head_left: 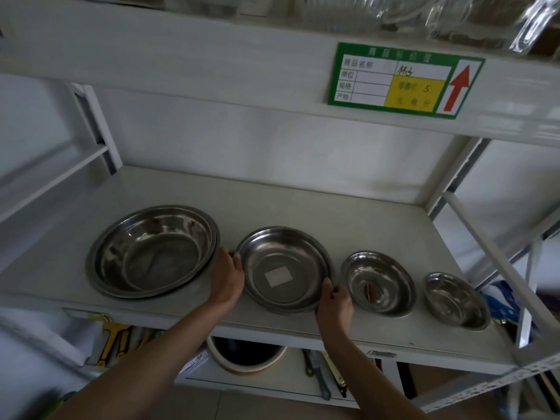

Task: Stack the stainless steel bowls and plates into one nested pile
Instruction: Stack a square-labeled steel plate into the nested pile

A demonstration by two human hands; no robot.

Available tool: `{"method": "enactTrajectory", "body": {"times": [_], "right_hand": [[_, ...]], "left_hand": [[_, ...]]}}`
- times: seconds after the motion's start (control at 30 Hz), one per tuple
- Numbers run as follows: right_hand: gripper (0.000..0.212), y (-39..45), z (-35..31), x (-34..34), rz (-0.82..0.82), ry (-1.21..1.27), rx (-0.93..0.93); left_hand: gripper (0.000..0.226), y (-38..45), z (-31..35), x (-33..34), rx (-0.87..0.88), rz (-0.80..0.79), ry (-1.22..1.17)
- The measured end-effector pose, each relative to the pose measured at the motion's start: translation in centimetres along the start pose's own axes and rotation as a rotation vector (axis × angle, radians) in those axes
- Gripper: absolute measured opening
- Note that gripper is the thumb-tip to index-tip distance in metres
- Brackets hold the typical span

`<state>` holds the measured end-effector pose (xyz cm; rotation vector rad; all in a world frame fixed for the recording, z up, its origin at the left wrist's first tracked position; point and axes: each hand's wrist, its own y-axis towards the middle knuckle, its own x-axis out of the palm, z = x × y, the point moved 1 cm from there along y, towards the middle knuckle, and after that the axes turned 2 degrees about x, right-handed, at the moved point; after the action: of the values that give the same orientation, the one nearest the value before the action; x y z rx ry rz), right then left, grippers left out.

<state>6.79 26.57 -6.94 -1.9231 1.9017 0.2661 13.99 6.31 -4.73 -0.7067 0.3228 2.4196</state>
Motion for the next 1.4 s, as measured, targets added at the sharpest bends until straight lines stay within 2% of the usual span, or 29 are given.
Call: {"method": "enactTrajectory", "body": {"times": [0.23, 0.4, 0.6, 0.8, 1.03, 1.3, 1.4], "right_hand": [[0.040, 0.4, -5.1, -0.6, 0.059, 0.088, -0.147], [0.039, 0.6, -10.2, 1.0, 0.057, 0.111, -0.268], [0.036, -0.4, -14.3, 5.8, -0.044, 0.098, -0.370], [0.038, -2.3, -15.5, 11.6, -0.172, 0.040, -0.400], [0.039, -4.0, -14.6, 17.1, -0.282, -0.118, -0.491], [0.032, -4.0, -13.0, 20.0, -0.294, -0.409, -0.639], [0.037, -3.7, -12.6, 20.1, -0.276, -0.548, -0.721]], "left_hand": [[0.023, 1.9, 2.5, -2.1, 0.087, 0.095, -0.102], [0.028, 4.5, 3.3, -5.2, 0.107, 0.220, -0.134], [0.027, 7.0, 1.5, -10.4, 0.119, 0.334, -0.119], [0.026, 8.0, -2.3, -15.3, 0.088, 0.423, -0.049], [0.022, 7.3, -7.2, -19.3, -0.024, 0.403, 0.051], [0.026, 6.9, -10.6, -20.9, -0.131, 0.364, 0.292], [0.026, 6.8, -11.5, -20.9, -0.143, 0.355, 0.337]]}}
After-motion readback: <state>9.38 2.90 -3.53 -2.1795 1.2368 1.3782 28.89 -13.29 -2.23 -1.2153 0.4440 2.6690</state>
